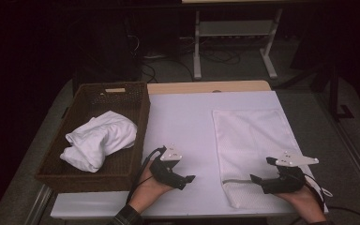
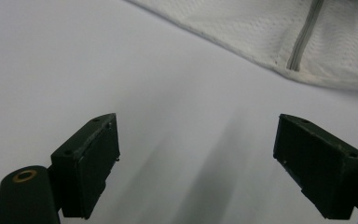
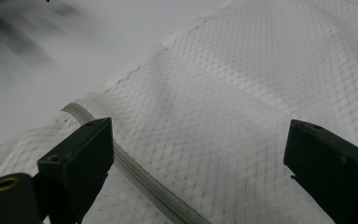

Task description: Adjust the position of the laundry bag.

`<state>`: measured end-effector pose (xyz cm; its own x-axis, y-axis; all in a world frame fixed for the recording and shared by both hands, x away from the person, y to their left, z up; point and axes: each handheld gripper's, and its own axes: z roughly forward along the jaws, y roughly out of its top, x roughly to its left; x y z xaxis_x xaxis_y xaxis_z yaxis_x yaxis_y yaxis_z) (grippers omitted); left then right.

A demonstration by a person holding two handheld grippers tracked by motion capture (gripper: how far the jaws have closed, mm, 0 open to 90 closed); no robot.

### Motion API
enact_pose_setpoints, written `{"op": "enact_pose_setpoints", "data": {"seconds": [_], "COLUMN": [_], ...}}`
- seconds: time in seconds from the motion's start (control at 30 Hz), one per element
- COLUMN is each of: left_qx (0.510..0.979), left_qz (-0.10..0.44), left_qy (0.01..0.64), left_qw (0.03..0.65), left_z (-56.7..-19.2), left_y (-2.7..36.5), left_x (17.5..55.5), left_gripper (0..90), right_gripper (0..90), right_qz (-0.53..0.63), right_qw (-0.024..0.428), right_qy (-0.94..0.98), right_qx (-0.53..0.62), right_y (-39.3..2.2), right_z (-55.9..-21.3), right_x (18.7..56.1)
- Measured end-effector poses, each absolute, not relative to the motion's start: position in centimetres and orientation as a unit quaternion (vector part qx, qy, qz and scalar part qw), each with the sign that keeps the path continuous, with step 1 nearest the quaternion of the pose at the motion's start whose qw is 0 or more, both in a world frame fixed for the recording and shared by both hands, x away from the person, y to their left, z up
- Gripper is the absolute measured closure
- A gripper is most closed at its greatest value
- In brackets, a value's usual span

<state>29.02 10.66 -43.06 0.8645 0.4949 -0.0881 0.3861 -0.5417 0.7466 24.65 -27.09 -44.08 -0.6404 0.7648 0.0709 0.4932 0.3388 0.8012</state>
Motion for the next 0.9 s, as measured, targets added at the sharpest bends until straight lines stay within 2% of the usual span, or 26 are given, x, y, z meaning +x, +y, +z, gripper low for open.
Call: {"op": "enact_pose_setpoints", "data": {"seconds": [0.9], "left_qx": [0.877], "left_qz": [0.061], "left_qy": [0.24], "left_qw": [0.413], "left_z": [-42.8], "left_y": [8.1], "left_x": [31.2], "left_gripper": [14.9], "right_gripper": [7.9], "right_qz": [0.423], "right_qw": [0.164], "right_qy": [0.797], "right_qx": [0.399], "right_y": [-27.4], "right_z": [-44.1], "right_x": [24.9]}}
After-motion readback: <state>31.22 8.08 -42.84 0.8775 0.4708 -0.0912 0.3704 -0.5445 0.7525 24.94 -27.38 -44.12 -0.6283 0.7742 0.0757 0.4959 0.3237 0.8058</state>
